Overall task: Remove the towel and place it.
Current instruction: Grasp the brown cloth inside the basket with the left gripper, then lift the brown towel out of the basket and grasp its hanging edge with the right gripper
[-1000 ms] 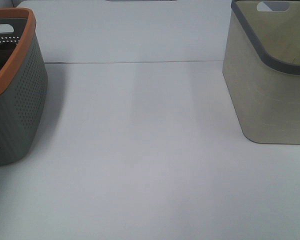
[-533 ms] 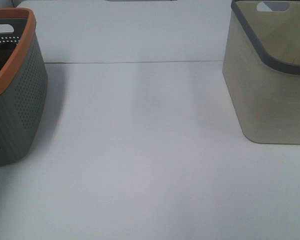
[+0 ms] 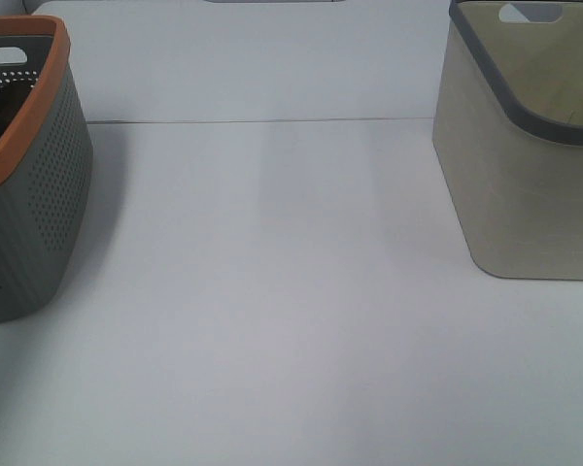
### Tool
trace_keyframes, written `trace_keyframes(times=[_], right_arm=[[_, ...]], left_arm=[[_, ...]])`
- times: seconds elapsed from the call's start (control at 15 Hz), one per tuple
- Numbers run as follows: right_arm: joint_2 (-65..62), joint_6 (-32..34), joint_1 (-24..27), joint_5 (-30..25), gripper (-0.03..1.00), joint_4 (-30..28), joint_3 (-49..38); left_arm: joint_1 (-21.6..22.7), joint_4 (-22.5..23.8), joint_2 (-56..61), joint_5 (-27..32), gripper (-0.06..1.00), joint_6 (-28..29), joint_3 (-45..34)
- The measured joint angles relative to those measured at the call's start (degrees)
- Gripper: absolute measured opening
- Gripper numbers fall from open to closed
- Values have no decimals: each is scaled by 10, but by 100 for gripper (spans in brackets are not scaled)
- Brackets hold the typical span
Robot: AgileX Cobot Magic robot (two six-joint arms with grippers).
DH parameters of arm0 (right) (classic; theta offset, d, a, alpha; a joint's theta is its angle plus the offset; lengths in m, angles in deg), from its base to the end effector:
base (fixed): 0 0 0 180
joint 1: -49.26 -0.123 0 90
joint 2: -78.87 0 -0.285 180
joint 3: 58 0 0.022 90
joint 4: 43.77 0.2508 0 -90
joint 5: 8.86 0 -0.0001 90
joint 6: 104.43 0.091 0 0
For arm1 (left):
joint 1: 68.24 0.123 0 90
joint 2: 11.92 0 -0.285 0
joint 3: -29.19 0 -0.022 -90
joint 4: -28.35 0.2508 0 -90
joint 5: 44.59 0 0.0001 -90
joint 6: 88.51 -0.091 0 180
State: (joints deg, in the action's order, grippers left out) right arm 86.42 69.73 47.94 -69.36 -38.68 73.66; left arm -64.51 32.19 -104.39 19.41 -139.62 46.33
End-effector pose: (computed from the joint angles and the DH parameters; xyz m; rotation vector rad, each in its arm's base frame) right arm -0.0061 0.0069 0.2790 -0.1309 2.0244 0.0563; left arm 0.3075 0.0255 0.4236 1.0111 2.2825 0.5049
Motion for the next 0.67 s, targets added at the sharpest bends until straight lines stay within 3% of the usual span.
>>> trace_keyframes(times=[0.33,0.67], right_arm=[[0,0,0,0,70,0,0],[0,0,0,0,70,0,0]], left_arm=[[-11,-96,33,17,0,-36,33],[-109,-109,32,19,0,-38,105]])
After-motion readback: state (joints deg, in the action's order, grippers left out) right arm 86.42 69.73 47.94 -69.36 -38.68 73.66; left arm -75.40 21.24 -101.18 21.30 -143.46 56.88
